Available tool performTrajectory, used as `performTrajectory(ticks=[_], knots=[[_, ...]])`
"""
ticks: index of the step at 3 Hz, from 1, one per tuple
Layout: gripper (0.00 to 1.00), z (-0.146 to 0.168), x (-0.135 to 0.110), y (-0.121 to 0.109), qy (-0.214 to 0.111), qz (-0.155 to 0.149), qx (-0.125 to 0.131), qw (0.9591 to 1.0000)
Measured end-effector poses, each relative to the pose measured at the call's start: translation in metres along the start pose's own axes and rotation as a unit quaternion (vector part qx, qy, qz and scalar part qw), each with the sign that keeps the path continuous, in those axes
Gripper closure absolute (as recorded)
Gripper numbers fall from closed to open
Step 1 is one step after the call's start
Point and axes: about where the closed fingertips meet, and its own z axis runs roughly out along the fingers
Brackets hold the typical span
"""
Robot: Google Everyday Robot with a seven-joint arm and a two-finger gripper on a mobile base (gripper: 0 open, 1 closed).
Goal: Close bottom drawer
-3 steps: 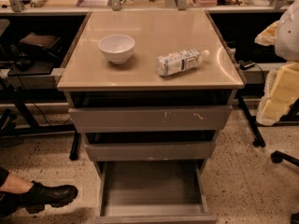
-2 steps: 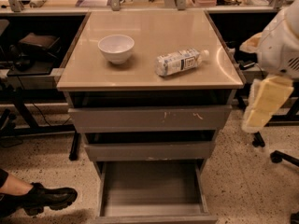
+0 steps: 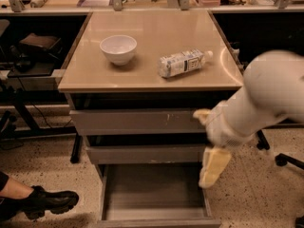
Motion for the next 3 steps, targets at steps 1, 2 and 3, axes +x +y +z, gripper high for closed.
performTrajectory(ticks=[1, 2, 3], knots=[[0.00, 0.137, 0.001, 0.045, -0.031, -0.002, -0.082, 0.9962], [0.00, 0.248, 0.021, 0.090, -0.032, 0.015, -0.133, 0.9905], [0.00, 0.329, 0.044, 0.109, -0.050, 0.047, -0.137, 0.9882]])
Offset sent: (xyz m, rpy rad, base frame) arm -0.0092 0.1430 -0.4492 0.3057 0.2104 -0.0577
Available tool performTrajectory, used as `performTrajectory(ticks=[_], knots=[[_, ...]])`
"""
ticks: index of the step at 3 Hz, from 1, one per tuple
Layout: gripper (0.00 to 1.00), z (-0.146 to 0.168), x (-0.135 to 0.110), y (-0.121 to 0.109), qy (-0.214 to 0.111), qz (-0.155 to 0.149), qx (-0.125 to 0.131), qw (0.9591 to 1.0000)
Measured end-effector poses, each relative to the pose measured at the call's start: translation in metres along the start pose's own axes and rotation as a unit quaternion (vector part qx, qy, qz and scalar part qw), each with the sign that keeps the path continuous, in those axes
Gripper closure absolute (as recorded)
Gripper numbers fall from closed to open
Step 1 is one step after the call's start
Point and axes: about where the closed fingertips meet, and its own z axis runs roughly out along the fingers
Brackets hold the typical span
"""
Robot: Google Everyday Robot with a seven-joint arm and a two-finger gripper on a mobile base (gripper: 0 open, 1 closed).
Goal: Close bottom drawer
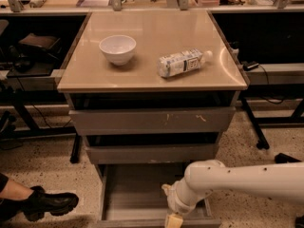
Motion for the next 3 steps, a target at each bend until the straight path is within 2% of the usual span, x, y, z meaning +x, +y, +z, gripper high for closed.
performTrajectory(ticks=[1, 2, 3], knots=[[0.00, 0.032, 0.000, -0.001, -0.028, 0.013, 0.001, 0.9995], [0.00, 0.032, 0.000, -0.001, -0.028, 0.013, 0.001, 0.9995], [0.00, 0.036, 0.017, 0.009, -0.045, 0.015, 0.014, 0.9988]])
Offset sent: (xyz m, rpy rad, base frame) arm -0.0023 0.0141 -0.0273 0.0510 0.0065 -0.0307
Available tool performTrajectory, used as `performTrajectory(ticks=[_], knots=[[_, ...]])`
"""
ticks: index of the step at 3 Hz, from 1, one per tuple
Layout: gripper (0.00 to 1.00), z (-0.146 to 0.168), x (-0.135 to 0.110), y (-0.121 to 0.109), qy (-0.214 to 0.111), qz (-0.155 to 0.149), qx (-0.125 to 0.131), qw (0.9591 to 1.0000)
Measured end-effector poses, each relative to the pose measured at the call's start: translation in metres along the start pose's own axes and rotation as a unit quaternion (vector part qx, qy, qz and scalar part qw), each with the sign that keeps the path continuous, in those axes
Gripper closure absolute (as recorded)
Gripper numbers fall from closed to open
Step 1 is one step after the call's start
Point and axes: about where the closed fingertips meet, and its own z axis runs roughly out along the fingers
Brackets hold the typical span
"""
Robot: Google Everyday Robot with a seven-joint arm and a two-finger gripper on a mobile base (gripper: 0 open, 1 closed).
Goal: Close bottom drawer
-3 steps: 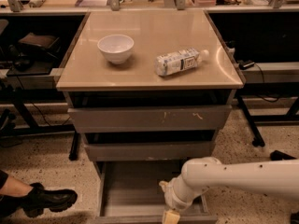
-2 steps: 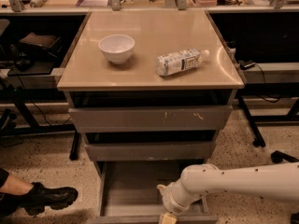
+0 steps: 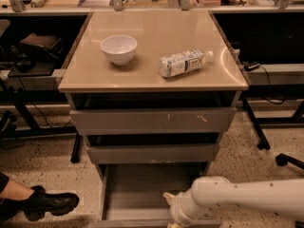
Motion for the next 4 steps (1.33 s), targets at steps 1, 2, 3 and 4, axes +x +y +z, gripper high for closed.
performTrajectory(ticks=[1, 2, 3, 4], knots=[[0.00, 0.015, 0.061, 0.042, -0.032, 0.005, 0.040, 0.9987], [0.00, 0.012, 0.120, 0.080, -0.051, 0.033, 0.096, 0.9935], [0.00, 0.020, 0.120, 0.081, -0.051, 0.030, 0.094, 0.9938], [0.00, 0.054, 0.132, 0.066, -0.056, 0.025, 0.073, 0.9954]])
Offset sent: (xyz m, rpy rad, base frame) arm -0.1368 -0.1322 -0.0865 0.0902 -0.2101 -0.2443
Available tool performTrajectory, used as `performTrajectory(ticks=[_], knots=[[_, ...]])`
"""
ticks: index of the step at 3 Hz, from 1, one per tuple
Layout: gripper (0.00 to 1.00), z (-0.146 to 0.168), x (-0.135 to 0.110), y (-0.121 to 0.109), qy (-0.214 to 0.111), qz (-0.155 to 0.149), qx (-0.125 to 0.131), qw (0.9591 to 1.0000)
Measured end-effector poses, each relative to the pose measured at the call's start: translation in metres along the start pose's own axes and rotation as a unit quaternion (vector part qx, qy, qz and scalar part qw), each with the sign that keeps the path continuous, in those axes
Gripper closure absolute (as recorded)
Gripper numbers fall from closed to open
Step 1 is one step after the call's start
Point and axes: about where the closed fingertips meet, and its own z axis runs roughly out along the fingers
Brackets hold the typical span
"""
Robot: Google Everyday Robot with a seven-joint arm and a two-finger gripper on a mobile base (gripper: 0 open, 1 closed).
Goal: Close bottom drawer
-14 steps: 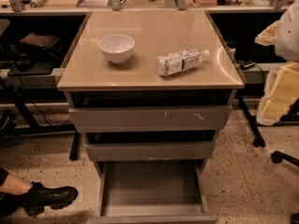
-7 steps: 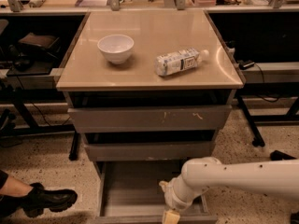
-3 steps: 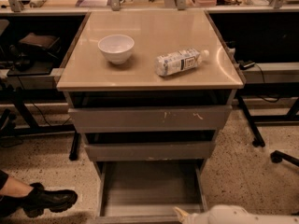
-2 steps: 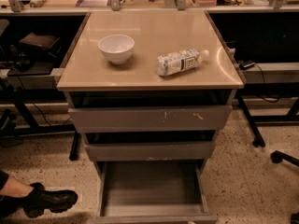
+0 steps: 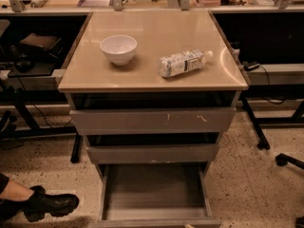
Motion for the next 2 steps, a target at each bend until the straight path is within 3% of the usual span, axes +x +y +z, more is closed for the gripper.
performTrajectory(ticks=[1, 2], knots=[[0.00, 0.054, 0.022, -0.017, -0.023, 0.018, -0.024, 0.9993], [0.00, 0.110, 0.042, -0.016, -0.053, 0.049, -0.056, 0.9958]])
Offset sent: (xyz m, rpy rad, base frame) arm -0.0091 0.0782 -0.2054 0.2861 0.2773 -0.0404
